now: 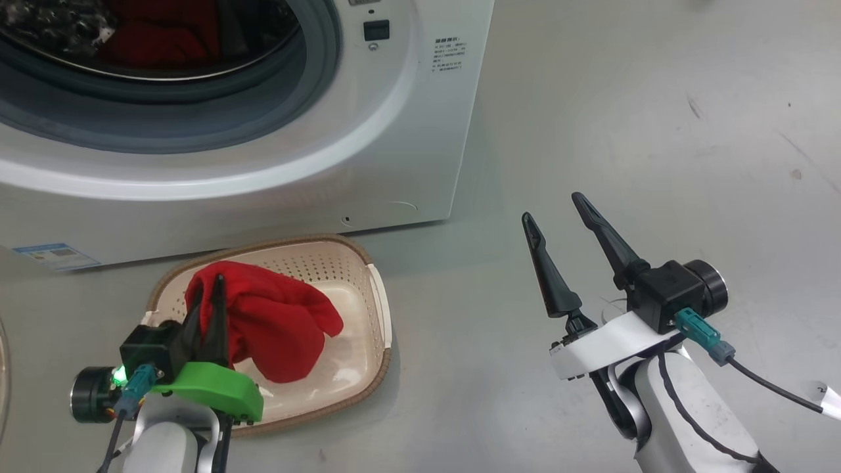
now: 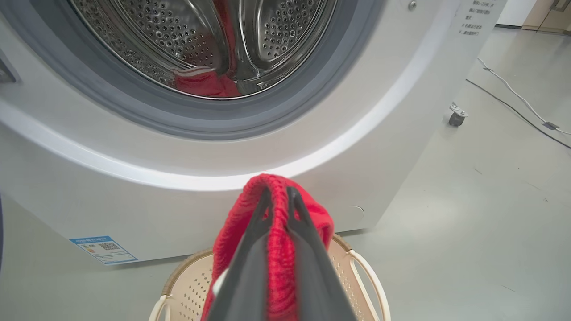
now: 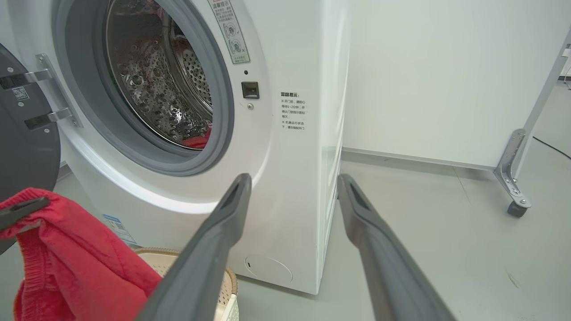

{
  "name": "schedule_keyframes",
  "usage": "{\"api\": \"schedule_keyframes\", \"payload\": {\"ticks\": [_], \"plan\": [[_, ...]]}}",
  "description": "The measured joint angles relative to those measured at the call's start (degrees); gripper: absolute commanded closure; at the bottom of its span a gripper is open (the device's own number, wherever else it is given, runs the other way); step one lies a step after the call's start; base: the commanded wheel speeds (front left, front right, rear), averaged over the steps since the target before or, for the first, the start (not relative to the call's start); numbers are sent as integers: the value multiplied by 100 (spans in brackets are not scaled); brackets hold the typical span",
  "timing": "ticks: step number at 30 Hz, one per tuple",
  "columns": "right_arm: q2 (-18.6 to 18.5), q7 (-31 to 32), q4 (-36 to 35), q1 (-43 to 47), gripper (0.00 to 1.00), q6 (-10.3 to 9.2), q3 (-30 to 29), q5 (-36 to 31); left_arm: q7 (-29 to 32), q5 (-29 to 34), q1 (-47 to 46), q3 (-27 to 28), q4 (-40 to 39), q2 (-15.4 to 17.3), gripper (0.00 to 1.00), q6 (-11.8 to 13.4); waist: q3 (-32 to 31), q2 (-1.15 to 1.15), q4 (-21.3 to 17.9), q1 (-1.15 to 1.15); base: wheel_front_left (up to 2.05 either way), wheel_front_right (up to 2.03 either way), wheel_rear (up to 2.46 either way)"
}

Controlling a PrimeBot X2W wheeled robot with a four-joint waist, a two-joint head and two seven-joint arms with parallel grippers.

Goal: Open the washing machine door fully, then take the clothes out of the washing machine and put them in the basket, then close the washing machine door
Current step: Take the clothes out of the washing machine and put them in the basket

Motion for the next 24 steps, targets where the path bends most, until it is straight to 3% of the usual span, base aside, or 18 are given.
{"api": "schedule_keyframes", "payload": {"ticks": [24], "plan": [[-12, 0, -683, -990, 0, -250, 199, 107, 432, -69, -2014, 244, 2005, 209, 100, -103, 1916, 0, -559, 1, 0, 0, 0]]}}
